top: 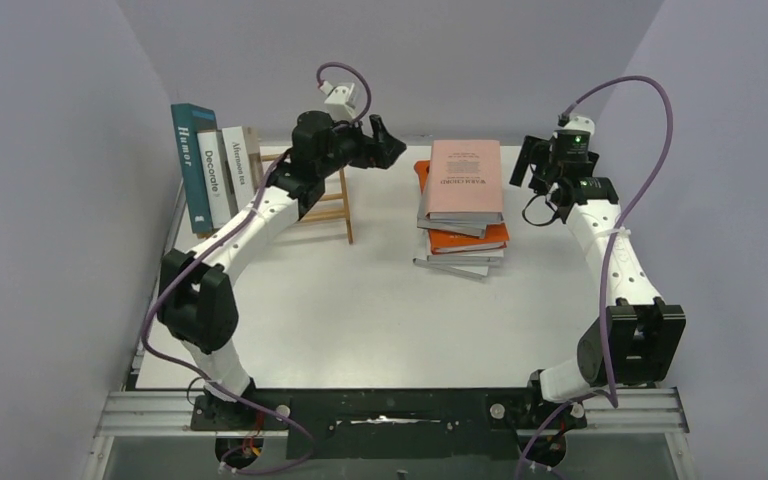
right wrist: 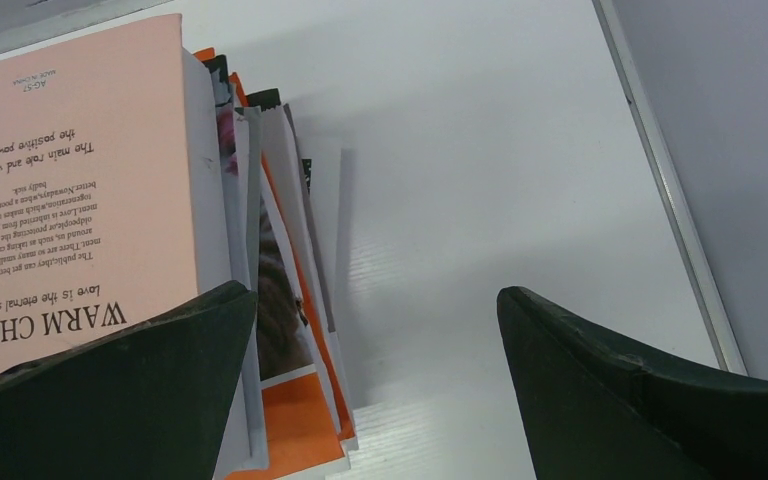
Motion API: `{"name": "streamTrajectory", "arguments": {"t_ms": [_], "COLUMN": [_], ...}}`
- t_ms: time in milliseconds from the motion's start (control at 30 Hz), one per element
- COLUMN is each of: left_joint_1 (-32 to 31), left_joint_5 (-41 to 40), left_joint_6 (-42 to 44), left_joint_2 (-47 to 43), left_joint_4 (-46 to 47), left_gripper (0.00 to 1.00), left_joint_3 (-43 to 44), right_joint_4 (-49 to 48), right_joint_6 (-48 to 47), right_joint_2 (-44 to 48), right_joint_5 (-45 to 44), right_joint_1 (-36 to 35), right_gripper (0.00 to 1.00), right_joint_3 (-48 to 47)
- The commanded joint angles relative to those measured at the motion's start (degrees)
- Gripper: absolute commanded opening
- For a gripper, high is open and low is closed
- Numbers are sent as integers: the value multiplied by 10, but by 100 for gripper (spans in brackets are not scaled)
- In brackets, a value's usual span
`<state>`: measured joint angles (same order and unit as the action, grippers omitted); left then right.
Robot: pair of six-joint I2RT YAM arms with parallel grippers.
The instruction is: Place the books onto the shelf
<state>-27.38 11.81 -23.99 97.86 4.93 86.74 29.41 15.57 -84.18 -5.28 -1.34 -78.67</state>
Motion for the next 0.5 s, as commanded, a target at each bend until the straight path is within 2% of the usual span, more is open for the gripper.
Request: {"name": "streamTrajectory", "arguments": {"t_ms": [0,467], "left_joint_1": [-1,-10], "left_joint_5": [91,172], "left_joint_6": [-47,-85], "left_joint_2": [48,167], "left_joint_4": [-3,-25], "left_gripper": [88,89], "left_joint_3": [61,118], "right_joint_4": [-1,-3], "right_joint_6": [2,-3], "right_joint_2": [5,-28], "right_joint_5": [-4,30], "right_joint_1": [3,4], "right_gripper": [98,98], "right_joint_3": [-10,0]}}
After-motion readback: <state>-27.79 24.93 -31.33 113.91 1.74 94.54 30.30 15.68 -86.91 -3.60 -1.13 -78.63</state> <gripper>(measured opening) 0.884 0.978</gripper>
